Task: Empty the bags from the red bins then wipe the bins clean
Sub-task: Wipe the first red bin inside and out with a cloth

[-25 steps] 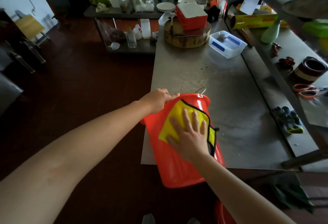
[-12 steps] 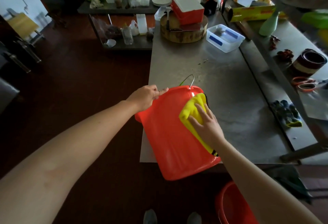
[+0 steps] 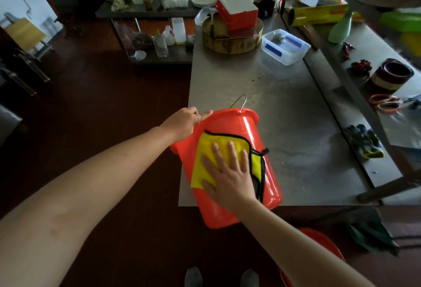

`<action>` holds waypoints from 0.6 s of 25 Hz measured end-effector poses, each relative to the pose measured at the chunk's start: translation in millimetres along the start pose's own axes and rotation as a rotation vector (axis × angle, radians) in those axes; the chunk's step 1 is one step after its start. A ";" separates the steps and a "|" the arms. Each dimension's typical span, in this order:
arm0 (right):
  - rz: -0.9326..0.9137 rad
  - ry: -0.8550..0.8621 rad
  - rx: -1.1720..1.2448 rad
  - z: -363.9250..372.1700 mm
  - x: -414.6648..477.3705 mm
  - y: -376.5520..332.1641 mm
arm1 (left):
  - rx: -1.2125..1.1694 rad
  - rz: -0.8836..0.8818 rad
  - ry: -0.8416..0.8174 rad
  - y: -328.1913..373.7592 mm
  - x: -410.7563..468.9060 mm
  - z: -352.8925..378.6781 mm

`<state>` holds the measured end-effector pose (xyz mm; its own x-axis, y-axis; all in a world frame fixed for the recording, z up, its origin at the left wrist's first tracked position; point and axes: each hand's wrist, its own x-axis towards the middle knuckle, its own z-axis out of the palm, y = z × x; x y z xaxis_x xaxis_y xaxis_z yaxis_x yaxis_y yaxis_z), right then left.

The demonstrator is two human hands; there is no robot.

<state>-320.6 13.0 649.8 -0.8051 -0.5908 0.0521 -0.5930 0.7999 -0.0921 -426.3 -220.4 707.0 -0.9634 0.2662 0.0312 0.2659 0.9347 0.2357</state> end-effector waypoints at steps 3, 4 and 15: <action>-0.091 0.003 -0.046 7.1 -0.8 -1.7 | 0.015 0.025 0.014 -5.7 -6.4 1.2; -0.068 0.007 -0.022 5.1 -1.2 5.7 | 0.016 0.026 0.026 -7.6 -8.8 2.8; 0.613 -0.065 0.556 -7.6 -21.7 83.2 | 0.022 -0.022 0.051 9.9 -4.8 3.4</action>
<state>-352.5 93.2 648.5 -0.9711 -0.0858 -0.2227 0.0567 0.8235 -0.5645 -419.0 -211.7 705.9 -0.9693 0.2339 0.0758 0.2450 0.9452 0.2157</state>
